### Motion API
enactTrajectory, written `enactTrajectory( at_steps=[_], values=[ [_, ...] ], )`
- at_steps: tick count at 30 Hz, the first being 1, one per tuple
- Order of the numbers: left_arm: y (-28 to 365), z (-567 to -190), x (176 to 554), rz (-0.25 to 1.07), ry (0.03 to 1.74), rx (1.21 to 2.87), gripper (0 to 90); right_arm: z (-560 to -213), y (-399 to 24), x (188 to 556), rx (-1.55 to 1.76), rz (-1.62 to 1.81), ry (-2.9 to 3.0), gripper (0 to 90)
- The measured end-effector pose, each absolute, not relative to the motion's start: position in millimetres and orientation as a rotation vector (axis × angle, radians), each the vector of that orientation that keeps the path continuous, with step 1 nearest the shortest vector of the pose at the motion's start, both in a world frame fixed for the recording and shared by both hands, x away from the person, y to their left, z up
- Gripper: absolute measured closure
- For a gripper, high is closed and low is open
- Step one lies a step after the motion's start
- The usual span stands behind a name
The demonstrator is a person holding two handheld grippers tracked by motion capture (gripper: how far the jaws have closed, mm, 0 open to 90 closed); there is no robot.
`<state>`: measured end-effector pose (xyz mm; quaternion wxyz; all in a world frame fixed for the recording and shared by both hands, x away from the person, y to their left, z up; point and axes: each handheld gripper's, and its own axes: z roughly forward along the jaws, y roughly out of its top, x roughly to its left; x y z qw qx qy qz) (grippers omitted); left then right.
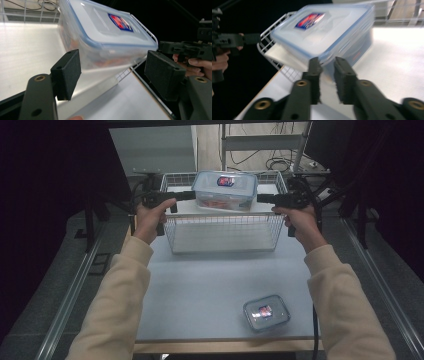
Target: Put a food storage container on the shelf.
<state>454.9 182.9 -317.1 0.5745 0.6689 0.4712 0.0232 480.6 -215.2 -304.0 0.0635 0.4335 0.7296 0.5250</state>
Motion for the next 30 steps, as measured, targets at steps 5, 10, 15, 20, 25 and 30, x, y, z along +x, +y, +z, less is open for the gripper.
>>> enactTrajectory(
  at_steps=[5,10,15,20,25,30],
  values=[
    [180.0,-318.2,436.9,0.056,1.065,1.589,28.8,-314.2,-200.4,470.7,1.231,1.563,2.294,88.3],
    [178.3,-321.4,435.6,0.032,1.029,1.585,28.3,-328.6,-175.1,475.6,1.203,1.514,2.354,89.3],
    [177.0,-324.1,436.7,0.025,1.032,1.579,28.3,-338.3,-158.9,482.0,1.203,1.502,2.37,89.6],
    [179.2,-329.6,435.6,-0.007,1.027,1.569,27.9,-342.7,-151.8,489.8,1.225,1.503,2.338,89.6],
    [181.7,-331.9,432.2,0.0,1.03,1.569,28.0,-343.0,-161.8,496.8,1.277,1.519,2.289,89.6],
    [182.9,-331.6,429.6,0.017,1.029,1.579,28.0,-343.1,-173.1,503.0,1.321,1.52,2.245,89.6]
  ],
)
